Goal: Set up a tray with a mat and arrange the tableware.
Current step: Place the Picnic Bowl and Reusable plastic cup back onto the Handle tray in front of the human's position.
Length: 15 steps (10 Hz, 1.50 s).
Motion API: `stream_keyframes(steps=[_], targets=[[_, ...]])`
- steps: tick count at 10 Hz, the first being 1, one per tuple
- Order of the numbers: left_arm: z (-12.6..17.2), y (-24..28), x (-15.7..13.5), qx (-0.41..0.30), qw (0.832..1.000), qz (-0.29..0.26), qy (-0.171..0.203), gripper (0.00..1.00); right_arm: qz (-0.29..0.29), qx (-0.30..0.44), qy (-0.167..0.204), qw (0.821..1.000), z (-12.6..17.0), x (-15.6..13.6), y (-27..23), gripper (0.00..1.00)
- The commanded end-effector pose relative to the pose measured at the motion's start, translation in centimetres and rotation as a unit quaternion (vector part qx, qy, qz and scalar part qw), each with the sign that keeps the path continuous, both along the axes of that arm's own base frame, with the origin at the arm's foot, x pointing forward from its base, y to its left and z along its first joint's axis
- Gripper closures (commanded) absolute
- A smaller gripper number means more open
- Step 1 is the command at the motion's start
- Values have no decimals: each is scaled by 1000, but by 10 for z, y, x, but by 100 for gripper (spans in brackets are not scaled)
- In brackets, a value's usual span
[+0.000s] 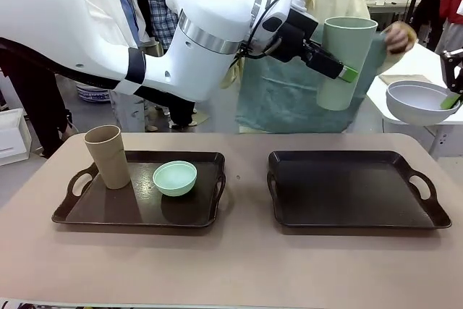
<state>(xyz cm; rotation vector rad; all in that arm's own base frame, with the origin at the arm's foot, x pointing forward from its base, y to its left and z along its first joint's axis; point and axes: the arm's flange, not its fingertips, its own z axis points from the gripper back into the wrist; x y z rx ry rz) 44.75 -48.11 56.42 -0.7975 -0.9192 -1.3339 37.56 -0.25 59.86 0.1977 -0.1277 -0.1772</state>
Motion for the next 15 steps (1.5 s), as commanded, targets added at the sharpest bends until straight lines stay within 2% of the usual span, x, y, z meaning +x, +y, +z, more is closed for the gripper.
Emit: stream_keyframes(steps=[1, 15], targets=[[3, 0, 1, -11, 1000, -7, -6, 100, 3, 0, -4, 1000, -1, -1, 1, 100], [3, 0, 1, -11, 1000, -7, -6, 100, 3, 0, -4, 1000, -1, -1, 1, 100]])
